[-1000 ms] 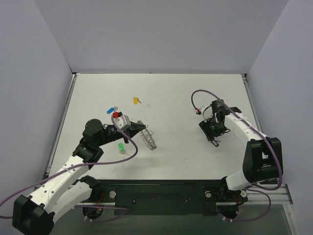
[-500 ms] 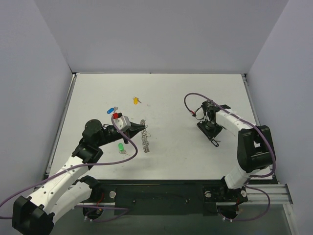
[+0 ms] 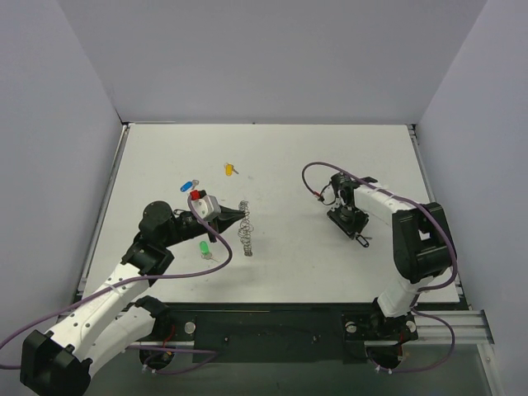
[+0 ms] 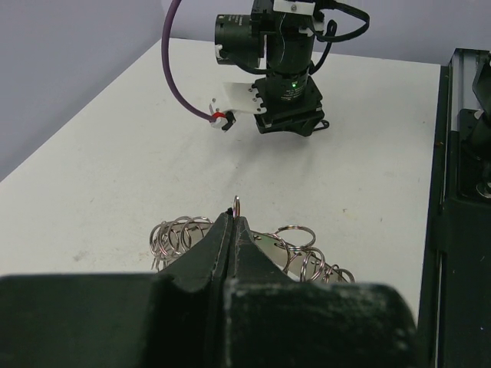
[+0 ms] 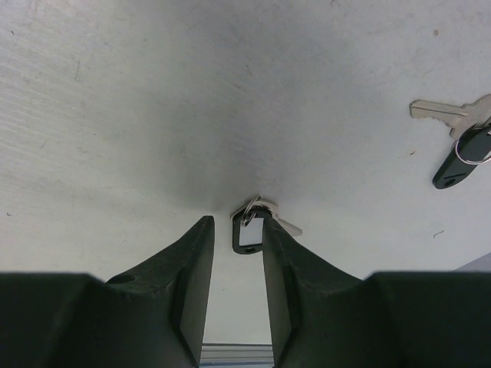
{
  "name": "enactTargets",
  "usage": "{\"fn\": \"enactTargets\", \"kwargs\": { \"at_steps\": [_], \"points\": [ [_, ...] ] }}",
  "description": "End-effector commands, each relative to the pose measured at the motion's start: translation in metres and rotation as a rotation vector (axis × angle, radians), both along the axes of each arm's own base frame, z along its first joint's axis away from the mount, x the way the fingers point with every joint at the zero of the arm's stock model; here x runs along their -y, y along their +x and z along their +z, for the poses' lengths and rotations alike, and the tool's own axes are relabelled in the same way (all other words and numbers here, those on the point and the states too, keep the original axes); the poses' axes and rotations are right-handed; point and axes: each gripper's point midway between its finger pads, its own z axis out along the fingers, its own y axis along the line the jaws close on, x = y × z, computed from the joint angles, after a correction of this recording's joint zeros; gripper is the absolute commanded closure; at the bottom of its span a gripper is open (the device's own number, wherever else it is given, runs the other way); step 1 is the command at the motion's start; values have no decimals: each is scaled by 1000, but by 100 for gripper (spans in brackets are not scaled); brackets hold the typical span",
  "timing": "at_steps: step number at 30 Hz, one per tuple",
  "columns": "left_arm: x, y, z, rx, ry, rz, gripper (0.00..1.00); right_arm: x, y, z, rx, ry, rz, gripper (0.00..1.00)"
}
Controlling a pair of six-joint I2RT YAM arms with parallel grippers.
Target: Put the keys on the keyring
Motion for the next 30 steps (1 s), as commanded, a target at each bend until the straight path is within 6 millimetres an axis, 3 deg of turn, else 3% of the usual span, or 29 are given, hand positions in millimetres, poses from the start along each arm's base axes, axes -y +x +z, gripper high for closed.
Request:
{"fn": "enactTargets", "kwargs": {
  "at_steps": [1, 30],
  "points": [
    [2, -5, 23, 73, -34, -25, 100, 5, 2, 8, -2, -69, 10, 73],
    [4, -7, 24, 79, -38, -39, 100, 5, 7, 3, -6, -130, 27, 79]
  ]
}}
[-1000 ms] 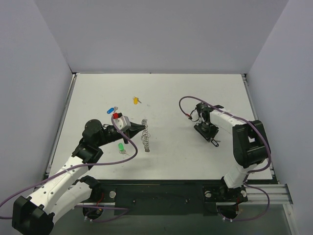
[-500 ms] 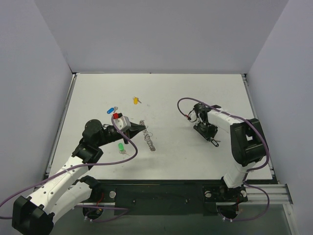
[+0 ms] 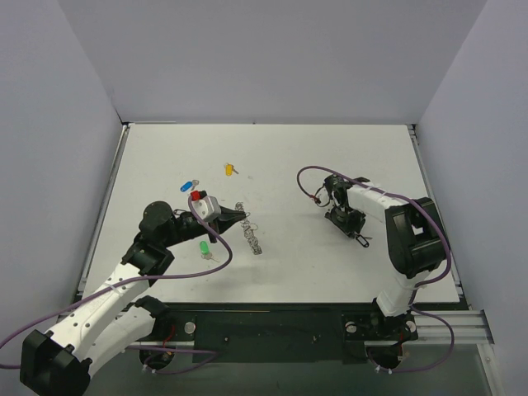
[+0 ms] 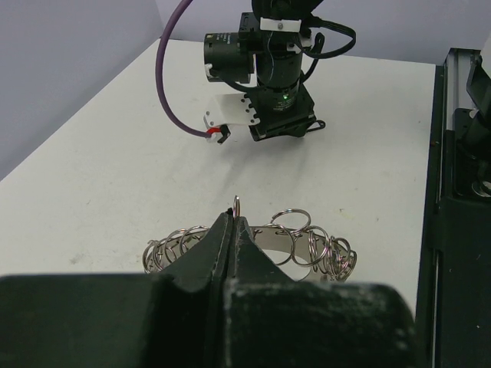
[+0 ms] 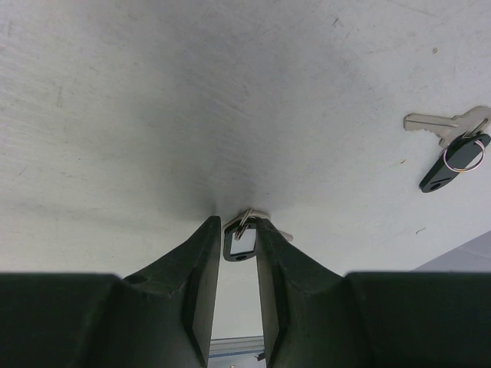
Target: Put the keys on the keyring
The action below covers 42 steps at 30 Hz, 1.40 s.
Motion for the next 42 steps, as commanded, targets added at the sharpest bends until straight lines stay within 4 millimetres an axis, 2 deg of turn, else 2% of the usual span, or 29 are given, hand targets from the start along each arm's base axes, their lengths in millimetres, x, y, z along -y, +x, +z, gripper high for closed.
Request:
{"fn": "enactTargets", "kwargs": {
  "at_steps": [1, 27, 34, 38, 42],
  "points": [
    [2, -5, 23, 76, -38, -26, 100, 2, 4, 9, 6, -34, -3, 79],
    [3, -5, 22, 74, -37, -31, 100, 1, 1, 9, -22, -39, 0, 80],
    [3, -6, 22, 72, -38, -34, 100, -5, 9, 24, 48, 5, 3, 67],
    [3, -5, 20, 70, -35, -31, 100, -10, 9, 33, 69, 43, 9, 66],
    [3, -4, 19, 68, -32, -26, 100, -21, 11, 55, 140, 148, 18, 65]
  ]
}}
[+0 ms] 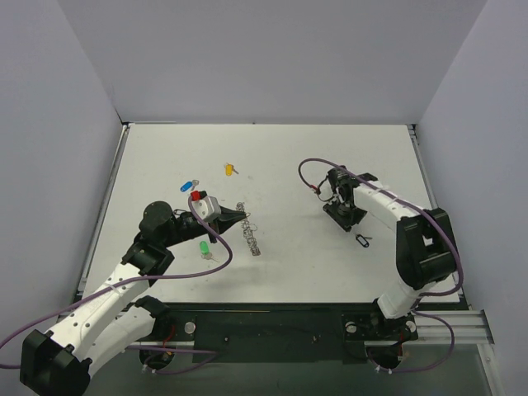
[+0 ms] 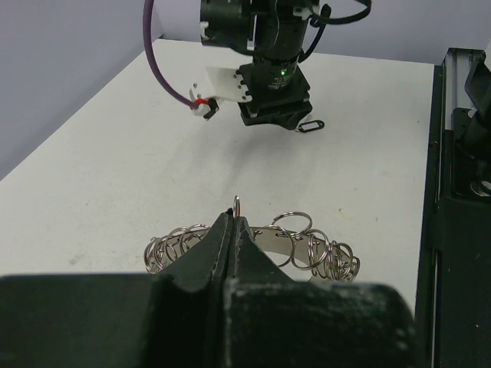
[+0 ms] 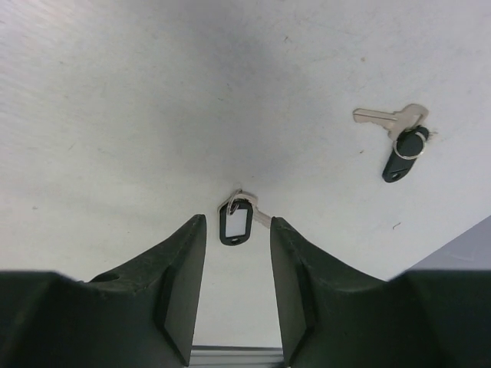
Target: Put the keys on the keyring
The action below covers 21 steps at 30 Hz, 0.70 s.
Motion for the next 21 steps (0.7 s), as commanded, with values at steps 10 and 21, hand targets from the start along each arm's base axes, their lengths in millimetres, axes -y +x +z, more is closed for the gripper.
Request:
{"fn": "enactTargets", "kwargs": {
  "at_steps": [10, 21],
  "points": [
    [3, -2, 17, 60, -26, -24, 100, 2, -8, 5, 3, 53, -28, 63],
    [4, -3, 17, 63, -26, -30, 100, 13, -10, -8, -45, -40, -38, 66]
  ]
}}
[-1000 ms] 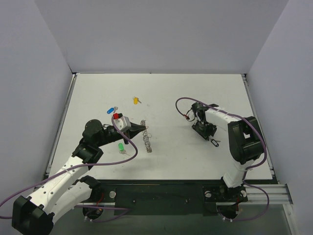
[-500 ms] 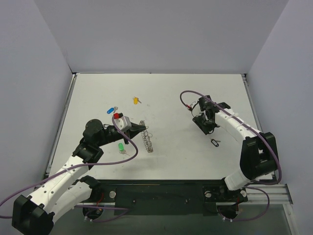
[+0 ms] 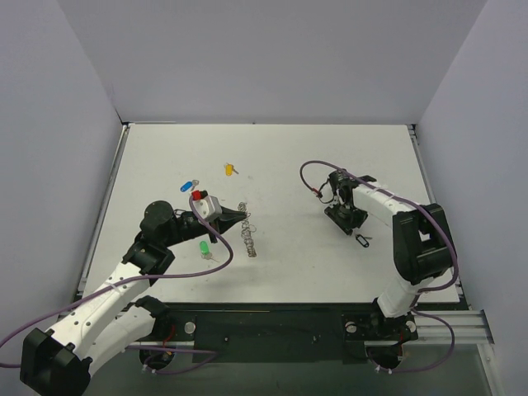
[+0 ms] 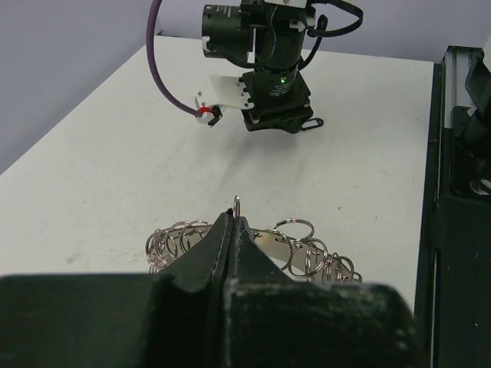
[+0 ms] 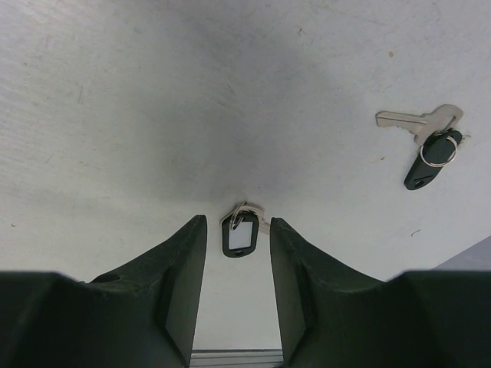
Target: Put the keys on the keyring
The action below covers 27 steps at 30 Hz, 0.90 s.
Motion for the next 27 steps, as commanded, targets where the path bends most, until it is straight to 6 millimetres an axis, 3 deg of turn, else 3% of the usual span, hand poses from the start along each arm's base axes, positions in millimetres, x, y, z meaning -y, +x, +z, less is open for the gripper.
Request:
{"fn": "enactTargets", "kwargs": {
  "at_steps": [1, 27],
  "points": [
    [3, -4, 20, 70, -32, -27, 100, 11, -9, -6, -60, -77, -16, 66],
    [3, -5, 21, 72, -33, -33, 100, 13, -12, -11, -109, -104, -26, 82]
  ]
}}
